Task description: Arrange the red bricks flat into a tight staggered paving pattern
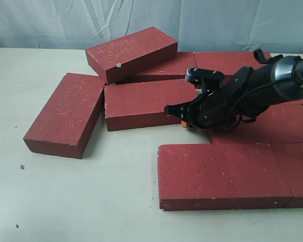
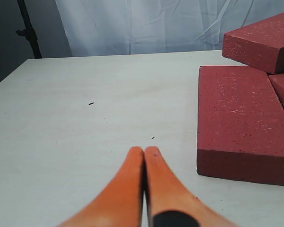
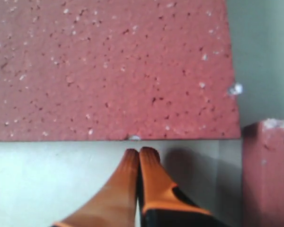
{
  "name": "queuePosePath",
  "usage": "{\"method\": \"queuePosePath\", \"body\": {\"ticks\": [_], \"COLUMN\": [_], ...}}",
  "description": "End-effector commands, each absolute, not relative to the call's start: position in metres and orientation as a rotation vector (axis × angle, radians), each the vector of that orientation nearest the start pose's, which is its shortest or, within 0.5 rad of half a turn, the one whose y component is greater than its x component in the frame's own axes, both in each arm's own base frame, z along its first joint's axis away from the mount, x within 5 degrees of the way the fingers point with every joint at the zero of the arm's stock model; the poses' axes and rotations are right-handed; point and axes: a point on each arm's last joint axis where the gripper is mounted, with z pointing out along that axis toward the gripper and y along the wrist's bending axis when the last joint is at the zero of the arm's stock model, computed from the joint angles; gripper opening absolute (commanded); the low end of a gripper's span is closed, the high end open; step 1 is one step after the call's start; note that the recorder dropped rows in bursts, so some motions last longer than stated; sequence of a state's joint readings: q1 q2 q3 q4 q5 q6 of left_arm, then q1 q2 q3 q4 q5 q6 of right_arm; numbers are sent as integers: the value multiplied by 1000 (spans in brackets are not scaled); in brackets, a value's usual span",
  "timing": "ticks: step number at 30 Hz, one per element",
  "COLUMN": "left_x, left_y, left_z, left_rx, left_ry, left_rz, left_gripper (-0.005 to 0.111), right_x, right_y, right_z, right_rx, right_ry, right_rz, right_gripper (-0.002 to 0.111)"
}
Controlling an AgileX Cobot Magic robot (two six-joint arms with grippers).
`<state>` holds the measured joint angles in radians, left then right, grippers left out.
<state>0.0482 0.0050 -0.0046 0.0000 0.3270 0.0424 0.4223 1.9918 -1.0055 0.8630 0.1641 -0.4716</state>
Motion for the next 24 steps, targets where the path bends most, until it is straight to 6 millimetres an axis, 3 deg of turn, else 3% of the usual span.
{"method": "queuePosePath", "body": {"ticks": [1, 6, 10, 24], "left_x": [54, 54, 54, 54], "left_y": [3, 3, 3, 3], "left_z": [185, 185, 185, 185], "left_rx": [-7, -7, -7, -7], "left_ry": [1796, 1796, 1796, 1800], "left_rz": [64, 64, 64, 64], "left_gripper": [0, 0, 0, 0], "right_x": [330, 320, 321, 324], "right_y": [181, 226, 241, 246], "right_z": [114, 126, 133, 117], "right_rx": [-207, -365, -350, -326], "right_ry": [2711, 2646, 2570, 2562], "right_rz": [591, 635, 630, 582], "right_gripper": [-1, -1, -1, -1]}}
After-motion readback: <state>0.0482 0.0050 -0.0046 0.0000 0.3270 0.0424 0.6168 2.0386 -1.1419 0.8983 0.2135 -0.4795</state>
